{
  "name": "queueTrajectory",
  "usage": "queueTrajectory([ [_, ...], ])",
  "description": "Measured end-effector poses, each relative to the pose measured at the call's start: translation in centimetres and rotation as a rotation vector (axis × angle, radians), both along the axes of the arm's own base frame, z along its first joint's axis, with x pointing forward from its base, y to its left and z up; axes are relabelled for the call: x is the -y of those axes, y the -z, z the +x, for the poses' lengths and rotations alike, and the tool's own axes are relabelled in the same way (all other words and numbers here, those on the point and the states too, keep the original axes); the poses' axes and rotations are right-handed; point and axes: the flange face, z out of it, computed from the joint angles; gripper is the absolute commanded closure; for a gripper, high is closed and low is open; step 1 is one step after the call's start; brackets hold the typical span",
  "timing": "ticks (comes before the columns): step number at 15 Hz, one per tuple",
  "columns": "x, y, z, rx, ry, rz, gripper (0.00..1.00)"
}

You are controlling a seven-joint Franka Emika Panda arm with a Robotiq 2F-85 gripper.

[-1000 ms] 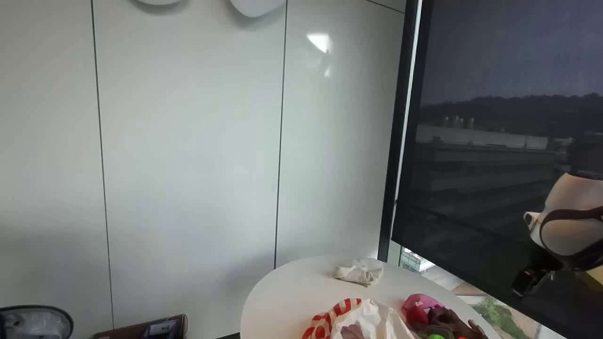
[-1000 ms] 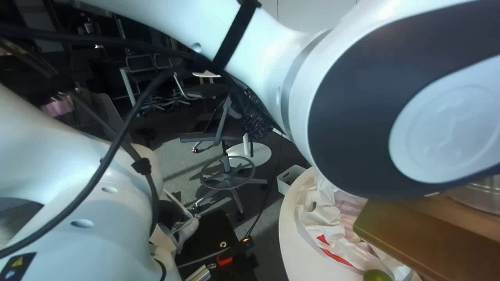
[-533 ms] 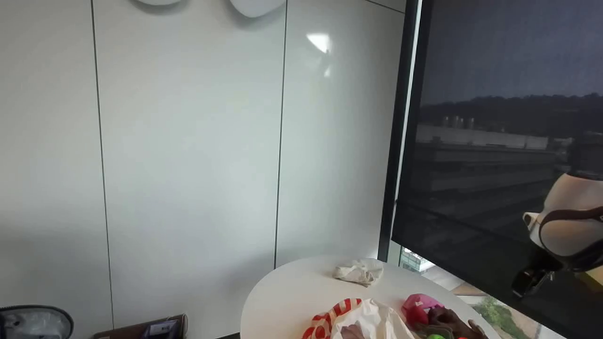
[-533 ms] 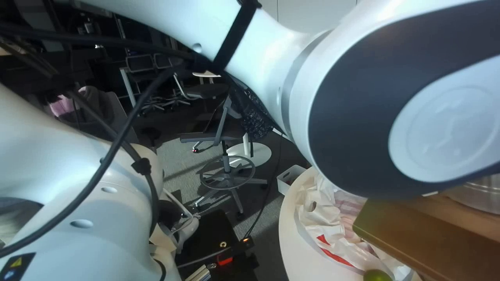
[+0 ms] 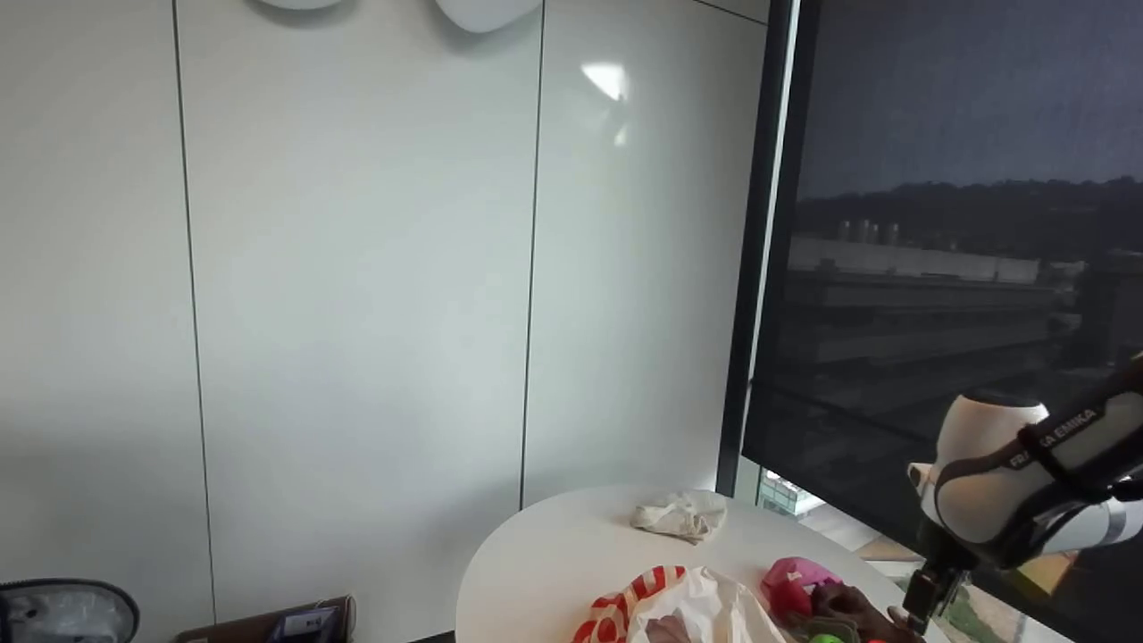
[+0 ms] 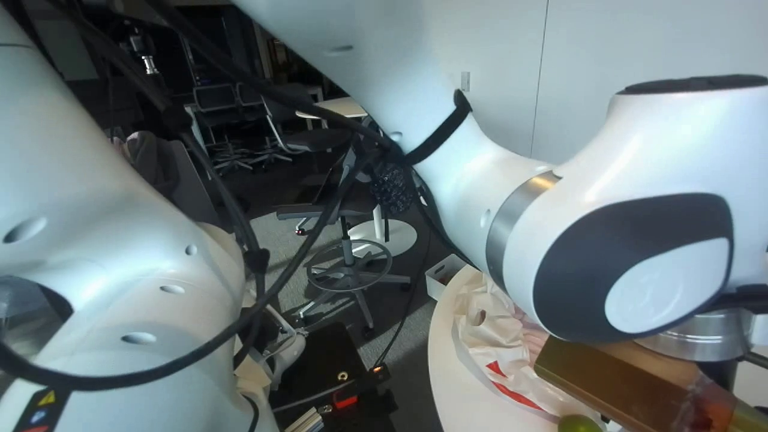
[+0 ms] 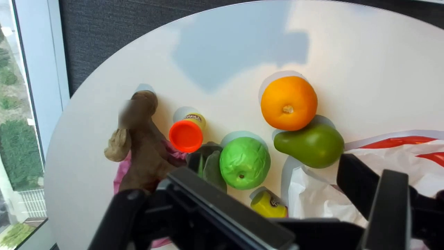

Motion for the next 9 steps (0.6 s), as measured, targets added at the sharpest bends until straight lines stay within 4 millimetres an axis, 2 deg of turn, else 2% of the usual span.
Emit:
queueTrajectory([
  [5, -3.6, 8.9, 2.8, -0.087, -0.032, 0.097, 0.00],
  [7, -4.7, 11.6, 3.4, -0.116, -0.058, 0.126, 0.00],
  [9, -4.9, 13.7, 4.1, -0.127, -0.080, 0.134, 0.00],
])
